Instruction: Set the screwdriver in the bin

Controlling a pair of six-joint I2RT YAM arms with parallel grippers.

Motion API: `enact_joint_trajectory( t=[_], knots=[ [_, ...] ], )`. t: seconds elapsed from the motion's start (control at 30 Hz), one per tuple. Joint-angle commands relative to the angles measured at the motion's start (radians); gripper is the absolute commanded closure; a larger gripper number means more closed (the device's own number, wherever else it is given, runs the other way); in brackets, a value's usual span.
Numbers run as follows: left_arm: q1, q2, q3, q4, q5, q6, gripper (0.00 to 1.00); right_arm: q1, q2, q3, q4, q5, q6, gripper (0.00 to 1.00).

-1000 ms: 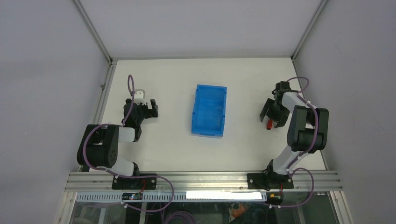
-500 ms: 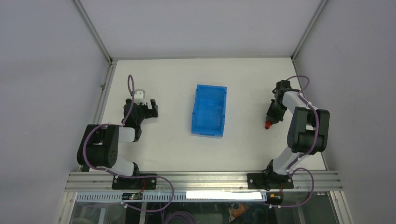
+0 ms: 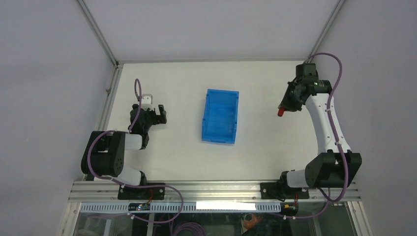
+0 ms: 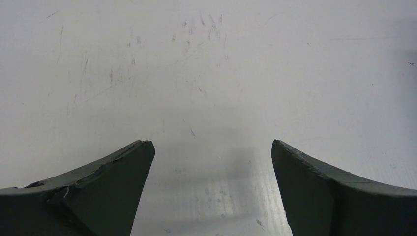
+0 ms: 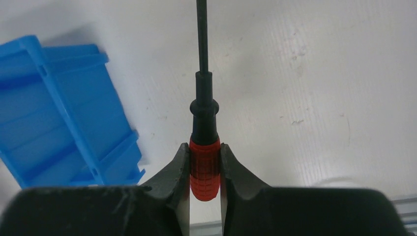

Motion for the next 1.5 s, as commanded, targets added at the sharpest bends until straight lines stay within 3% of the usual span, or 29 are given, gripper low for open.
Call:
enact_joint_trajectory(
  t=[0.0, 0.3, 0.53, 1.03, 1.1, 1.2, 1.47],
  knots=[
    [0.013, 0.002, 0.024, 0.067, 0.022, -0.005, 0.01, 0.091, -0.018, 0.044, -0.102, -0.044, 0.069, 1.0],
    [0.013, 0.002, 0.024, 0.067, 0.022, -0.005, 0.01, 0.529, 0.008, 0.051, 0.118, -0.054, 0.276, 1.0],
    [0.013, 0.001, 0.024, 0.067, 0.022, -0.005, 0.01, 0.754, 0.217, 0.127, 0.23, 0.022, 0.318, 1.0],
    [0.013, 0.002, 0.024, 0.067, 0.022, -0.005, 0.01, 0.806, 0.511, 0.105, 0.297, 0.169, 0.313, 1.0],
    [0.013, 0.001, 0.024, 0.067, 0.022, -0.006, 0.01, 0.807, 0.549, 0.118, 0.29, 0.18, 0.312, 0.92],
    [0.013, 0.002, 0.024, 0.067, 0.022, -0.005, 0.01, 0.809, 0.563, 0.133, 0.278, 0.191, 0.313, 0.72],
    [0.013, 0.001, 0.024, 0.067, 0.022, -0.005, 0.01, 0.819, 0.475, 0.164, 0.257, 0.246, 0.3, 0.65]
  ],
)
